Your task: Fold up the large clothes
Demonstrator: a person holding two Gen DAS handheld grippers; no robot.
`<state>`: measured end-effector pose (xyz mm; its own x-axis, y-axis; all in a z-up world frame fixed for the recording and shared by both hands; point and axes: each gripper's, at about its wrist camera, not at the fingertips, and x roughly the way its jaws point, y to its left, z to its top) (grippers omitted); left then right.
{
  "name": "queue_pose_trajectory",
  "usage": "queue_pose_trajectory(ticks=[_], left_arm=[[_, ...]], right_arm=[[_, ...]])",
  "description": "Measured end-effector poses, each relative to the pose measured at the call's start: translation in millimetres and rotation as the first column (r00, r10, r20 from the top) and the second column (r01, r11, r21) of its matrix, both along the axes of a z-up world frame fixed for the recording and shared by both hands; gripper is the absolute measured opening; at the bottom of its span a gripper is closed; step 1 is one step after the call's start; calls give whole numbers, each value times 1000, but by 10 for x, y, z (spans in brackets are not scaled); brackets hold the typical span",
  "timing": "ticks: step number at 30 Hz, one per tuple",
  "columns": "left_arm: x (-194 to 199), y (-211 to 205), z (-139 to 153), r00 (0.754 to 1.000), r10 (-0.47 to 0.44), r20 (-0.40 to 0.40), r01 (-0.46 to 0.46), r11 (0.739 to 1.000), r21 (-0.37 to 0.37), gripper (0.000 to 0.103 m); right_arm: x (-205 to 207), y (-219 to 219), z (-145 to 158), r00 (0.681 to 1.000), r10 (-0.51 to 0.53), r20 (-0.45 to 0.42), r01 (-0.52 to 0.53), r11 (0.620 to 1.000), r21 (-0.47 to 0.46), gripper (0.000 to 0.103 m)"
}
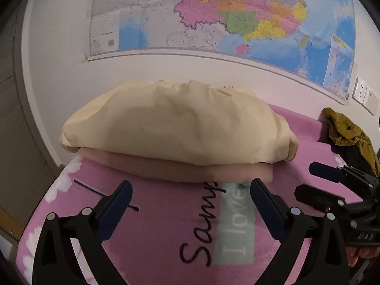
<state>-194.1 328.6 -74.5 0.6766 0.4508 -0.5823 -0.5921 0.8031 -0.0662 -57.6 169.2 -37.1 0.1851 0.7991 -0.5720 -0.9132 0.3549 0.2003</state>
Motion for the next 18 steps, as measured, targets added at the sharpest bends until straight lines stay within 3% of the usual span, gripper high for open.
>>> queue_pose_trajectory(ticks=[6,18], left_arm=[[-123,-140,20,1000,30,4,-30,1000,-5,96],[-306,-312,5,997,79,-8,-79,996,28,96]], right_arm=[[-129,-126,-23,999,-32,4,32,999,17,96],[-330,-308,-65,999,-49,22,49,998,31,97]])
